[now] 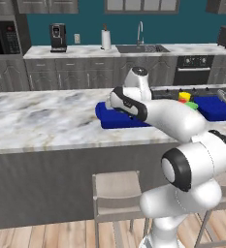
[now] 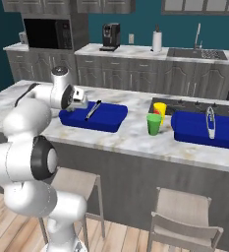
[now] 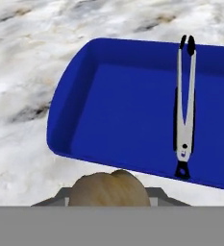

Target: Gather the garlic and bell pepper from the fridge and place them on a tray on the dining counter. Then gather the steaks from the fridge and place them on the other tray.

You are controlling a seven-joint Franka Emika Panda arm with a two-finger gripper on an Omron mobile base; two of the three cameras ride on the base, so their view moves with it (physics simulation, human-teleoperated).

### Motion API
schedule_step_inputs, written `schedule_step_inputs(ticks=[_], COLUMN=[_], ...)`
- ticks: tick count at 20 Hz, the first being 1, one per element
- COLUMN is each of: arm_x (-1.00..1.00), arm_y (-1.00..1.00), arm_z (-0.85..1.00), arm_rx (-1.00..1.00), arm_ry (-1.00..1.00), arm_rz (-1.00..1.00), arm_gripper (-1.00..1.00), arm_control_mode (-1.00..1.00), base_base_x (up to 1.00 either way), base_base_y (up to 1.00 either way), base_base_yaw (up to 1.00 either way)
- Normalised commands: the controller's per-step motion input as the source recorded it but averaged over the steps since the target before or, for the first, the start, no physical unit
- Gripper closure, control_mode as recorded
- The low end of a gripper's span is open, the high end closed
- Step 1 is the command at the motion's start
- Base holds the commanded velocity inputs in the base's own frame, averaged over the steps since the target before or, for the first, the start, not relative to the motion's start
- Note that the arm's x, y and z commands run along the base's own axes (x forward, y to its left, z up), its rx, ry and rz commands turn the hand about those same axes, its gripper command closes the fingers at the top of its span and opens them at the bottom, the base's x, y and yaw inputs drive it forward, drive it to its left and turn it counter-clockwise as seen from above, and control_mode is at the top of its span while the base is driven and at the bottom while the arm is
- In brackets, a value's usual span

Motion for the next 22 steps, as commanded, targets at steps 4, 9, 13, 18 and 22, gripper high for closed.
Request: schedule_step_inputs(ticks=[4,9,13,18,22], arm_x=[0.48,0.4,0.3,0.31,0.34], arm_y=[0.0,0.0,0.0,0.0,0.0], arm_z=[-0.13,-0.14,-0.17,-0.2,-0.21], arm_rx=[0.0,0.0,0.0,0.0,0.0], arm_ry=[0.0,0.0,0.0,0.0,0.0], arm_rz=[-0.02,-0.01,-0.02,-0.02,-0.02], arm_gripper=[1.0,1.0,1.0,1.0,1.0], arm_control_mode=[-1.0,-1.0,-1.0,-1.0,-1.0], base_base_x=[0.0,0.0,0.0,0.0,0.0], base_base_y=[0.0,0.0,0.0,0.0,0.0], base_base_yaw=[0.0,0.0,0.0,0.0,0.0])
